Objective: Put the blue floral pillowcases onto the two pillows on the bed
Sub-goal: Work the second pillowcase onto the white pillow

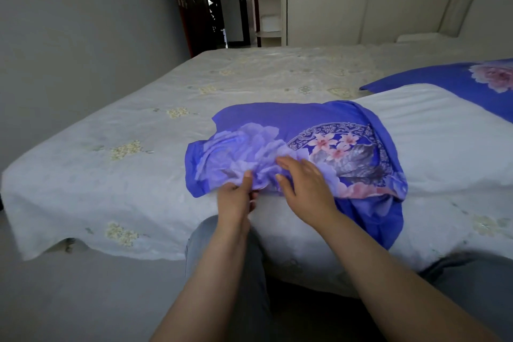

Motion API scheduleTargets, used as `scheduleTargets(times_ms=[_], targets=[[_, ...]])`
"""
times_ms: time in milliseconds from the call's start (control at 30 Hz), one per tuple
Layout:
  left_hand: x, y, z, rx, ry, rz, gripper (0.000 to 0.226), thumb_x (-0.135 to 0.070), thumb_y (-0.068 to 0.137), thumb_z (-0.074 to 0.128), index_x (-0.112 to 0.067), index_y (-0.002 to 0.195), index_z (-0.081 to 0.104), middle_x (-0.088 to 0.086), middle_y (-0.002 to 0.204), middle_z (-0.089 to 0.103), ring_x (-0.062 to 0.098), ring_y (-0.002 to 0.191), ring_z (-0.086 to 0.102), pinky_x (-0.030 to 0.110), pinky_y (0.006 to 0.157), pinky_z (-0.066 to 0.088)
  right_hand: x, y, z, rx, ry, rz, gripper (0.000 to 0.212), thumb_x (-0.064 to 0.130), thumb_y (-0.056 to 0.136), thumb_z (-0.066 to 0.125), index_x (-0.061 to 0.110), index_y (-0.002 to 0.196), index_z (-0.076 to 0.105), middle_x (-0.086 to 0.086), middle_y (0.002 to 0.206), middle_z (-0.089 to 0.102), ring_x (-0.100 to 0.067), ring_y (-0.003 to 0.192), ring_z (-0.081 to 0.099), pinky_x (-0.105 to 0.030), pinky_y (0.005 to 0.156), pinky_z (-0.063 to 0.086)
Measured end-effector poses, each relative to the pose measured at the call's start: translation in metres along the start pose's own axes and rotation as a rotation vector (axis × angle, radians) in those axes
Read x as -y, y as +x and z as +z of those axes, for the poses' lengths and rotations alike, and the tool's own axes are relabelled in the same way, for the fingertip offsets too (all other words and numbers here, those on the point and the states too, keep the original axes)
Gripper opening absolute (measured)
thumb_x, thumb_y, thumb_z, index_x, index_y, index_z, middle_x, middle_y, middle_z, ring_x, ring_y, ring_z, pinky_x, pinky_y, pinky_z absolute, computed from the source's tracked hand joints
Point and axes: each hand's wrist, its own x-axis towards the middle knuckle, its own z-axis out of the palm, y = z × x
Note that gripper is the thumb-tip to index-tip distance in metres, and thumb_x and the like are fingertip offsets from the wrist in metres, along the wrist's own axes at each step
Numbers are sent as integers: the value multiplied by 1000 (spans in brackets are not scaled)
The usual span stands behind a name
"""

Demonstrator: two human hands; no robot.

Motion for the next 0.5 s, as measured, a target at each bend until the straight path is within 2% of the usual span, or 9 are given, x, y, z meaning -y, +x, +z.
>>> scheduleTargets(times_ms=[67,100,167,267,300,367,433,500], targets=[[8,-10,19,81,186,128,43,-24,92,60,-16,52,47,-6,39,46,8,38,41,23,46,35,-7,11,-5,181,212,129,39,36,98,36,14,124,54,-7,127,58,-26,118,50,-37,106,34],[13,-15,26,104,278,189,47,-23,91,61,-18,47,45,-6,38,44,9,39,40,26,49,35,-10,17,-9,268,382,215,42,41,97,34,14,121,55,-8,127,58,-25,118,51,-39,106,34],[25,-13,32,118,424,233,50,-27,89,63,-17,45,41,-5,41,40,14,44,38,29,54,34,-15,24,-11,320,613,354,49,51,92,32,14,113,57,-9,120,61,-22,113,56,-40,105,37],[33,-6,28,106,516,214,42,-34,89,61,-13,55,48,-2,49,44,20,54,44,30,58,33,-14,25,-7,301,535,409,34,39,94,53,15,117,57,4,112,59,-9,103,54,-21,92,37],[32,-8,29,96,536,211,40,-36,90,60,-11,59,52,-2,52,47,22,59,48,30,58,34,-14,27,-5,259,462,389,35,37,89,61,14,116,58,4,108,57,-9,101,53,-21,89,39],[32,-15,28,86,577,206,39,-39,90,59,-9,65,56,-1,56,49,28,67,54,30,59,34,-14,32,3,193,305,340,29,34,80,72,15,99,63,-2,100,58,-17,95,55,-29,86,44],[33,-17,23,84,622,172,42,-43,89,58,-11,62,56,-1,55,51,28,67,55,31,60,38,-12,36,9,152,250,324,17,28,78,74,16,77,62,-7,86,61,-24,84,57,-36,79,48],[33,-15,15,130,655,169,45,-49,89,54,-13,64,62,1,55,57,27,65,60,34,67,49,-12,35,10,117,278,365,25,23,81,71,18,65,53,-6,74,58,-23,72,54,-32,70,44]])
